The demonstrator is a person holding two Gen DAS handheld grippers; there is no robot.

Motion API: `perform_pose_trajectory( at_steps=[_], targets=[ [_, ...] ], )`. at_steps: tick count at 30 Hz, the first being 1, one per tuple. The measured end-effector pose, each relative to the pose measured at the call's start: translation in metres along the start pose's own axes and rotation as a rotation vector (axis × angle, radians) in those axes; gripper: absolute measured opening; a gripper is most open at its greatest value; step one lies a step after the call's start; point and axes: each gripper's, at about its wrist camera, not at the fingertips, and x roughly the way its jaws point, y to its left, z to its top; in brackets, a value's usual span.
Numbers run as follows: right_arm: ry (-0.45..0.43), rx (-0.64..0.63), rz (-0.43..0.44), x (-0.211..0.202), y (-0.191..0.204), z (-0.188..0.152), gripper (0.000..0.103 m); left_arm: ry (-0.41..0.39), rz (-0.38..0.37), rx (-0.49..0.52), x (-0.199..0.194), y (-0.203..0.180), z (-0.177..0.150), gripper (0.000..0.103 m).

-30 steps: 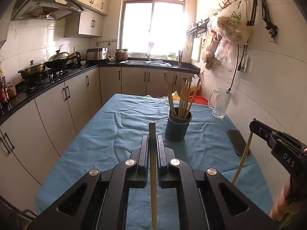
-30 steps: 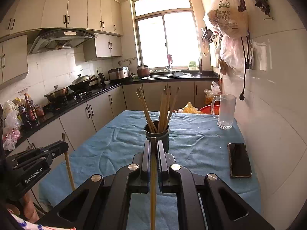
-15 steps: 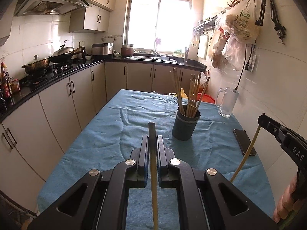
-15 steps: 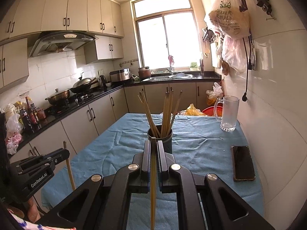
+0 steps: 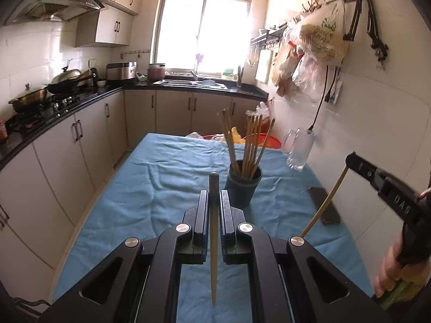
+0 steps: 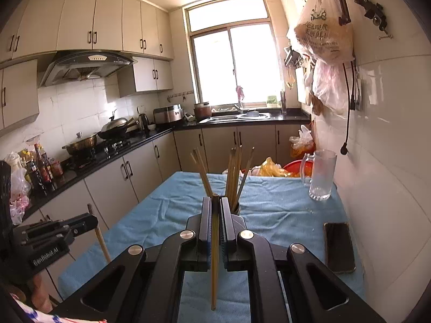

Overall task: Organize utensils
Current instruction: 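Carry the chopstick with the right gripper over the cup and release it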

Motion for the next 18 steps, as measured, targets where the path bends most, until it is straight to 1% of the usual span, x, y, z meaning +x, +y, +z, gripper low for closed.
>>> perform_pose_trajectory(
  at_steps=[3, 6, 13, 15, 18],
  targets=[
    [-0.016, 0.006, -0.002, 0.006, -0.004, 0.013, 0.005, -0.009, -0.048, -0.023, 0.004, 0.002, 0.017, 0.006],
    [-0.026, 0.01, 0.001, 0.017, -0.008, 0.028, 0.005, -0.034, -0.078, -0.031, 0.012, -0.001, 0.038, 0.006],
    [-0.045, 0.023, 0.0, 0.057, -0.01, 0.071, 0.005, -0.089, -0.103, -0.025, 0.042, -0.01, 0.085, 0.006],
    [-0.056, 0.035, 0.001, 0.07, -0.012, 0.086, 0.005, -0.096, -0.112, -0.039, 0.051, -0.01, 0.1, 0.006],
    [-0.071, 0.05, 0.006, 0.086, -0.015, 0.106, 0.005, -0.095, -0.153, -0.077, 0.064, -0.007, 0.123, 0.006]
  ],
)
